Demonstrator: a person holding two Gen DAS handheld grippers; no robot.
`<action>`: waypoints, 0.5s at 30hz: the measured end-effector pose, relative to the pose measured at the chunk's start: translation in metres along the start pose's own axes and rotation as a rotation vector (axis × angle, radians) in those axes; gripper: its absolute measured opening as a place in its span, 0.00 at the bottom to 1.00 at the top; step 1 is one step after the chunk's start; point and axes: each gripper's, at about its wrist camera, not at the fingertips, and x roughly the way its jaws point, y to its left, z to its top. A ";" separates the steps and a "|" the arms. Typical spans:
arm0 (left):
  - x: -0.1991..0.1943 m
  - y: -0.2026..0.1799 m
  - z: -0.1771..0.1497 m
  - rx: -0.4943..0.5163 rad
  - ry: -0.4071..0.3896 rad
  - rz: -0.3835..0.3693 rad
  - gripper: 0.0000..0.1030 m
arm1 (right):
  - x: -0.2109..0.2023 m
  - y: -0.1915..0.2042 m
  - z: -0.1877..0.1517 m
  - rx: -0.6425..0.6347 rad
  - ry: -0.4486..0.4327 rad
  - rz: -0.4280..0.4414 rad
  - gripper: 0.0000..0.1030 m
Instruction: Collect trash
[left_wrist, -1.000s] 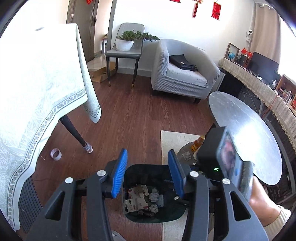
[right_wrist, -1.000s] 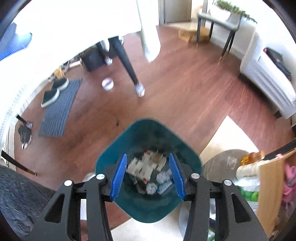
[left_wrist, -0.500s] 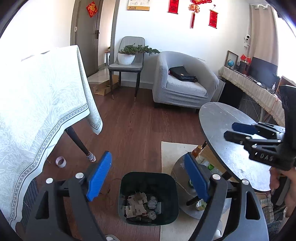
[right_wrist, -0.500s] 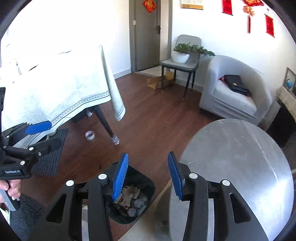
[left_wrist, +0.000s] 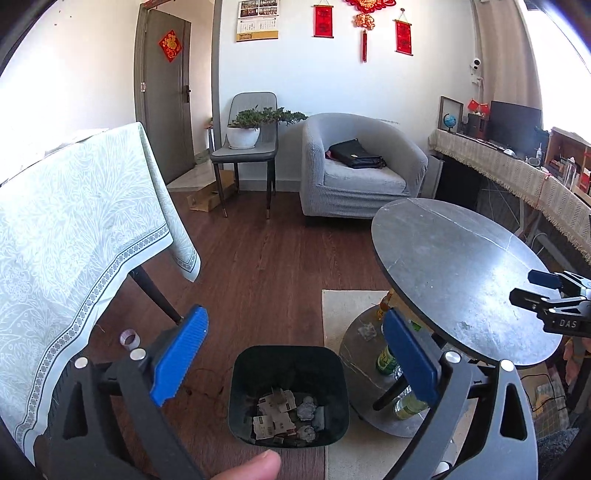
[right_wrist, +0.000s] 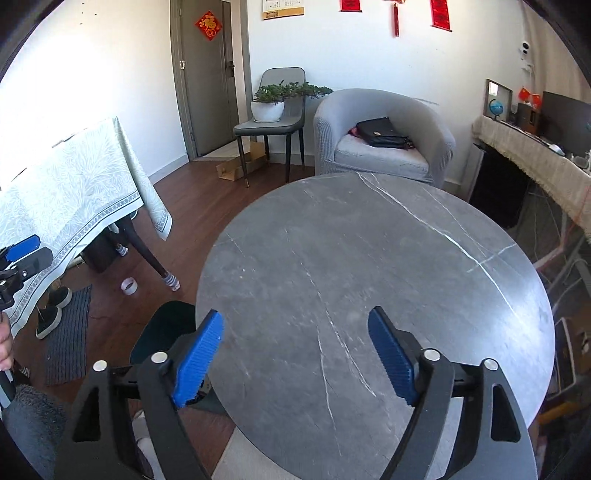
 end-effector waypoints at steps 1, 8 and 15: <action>0.002 -0.002 -0.004 -0.002 0.009 0.004 0.95 | -0.002 -0.002 -0.004 0.000 -0.001 -0.004 0.86; 0.009 -0.008 -0.023 0.011 0.036 0.022 0.95 | -0.022 -0.015 -0.031 0.021 0.016 -0.025 0.89; 0.008 -0.010 -0.031 0.015 0.037 0.021 0.95 | -0.030 -0.019 -0.044 0.040 0.028 -0.026 0.89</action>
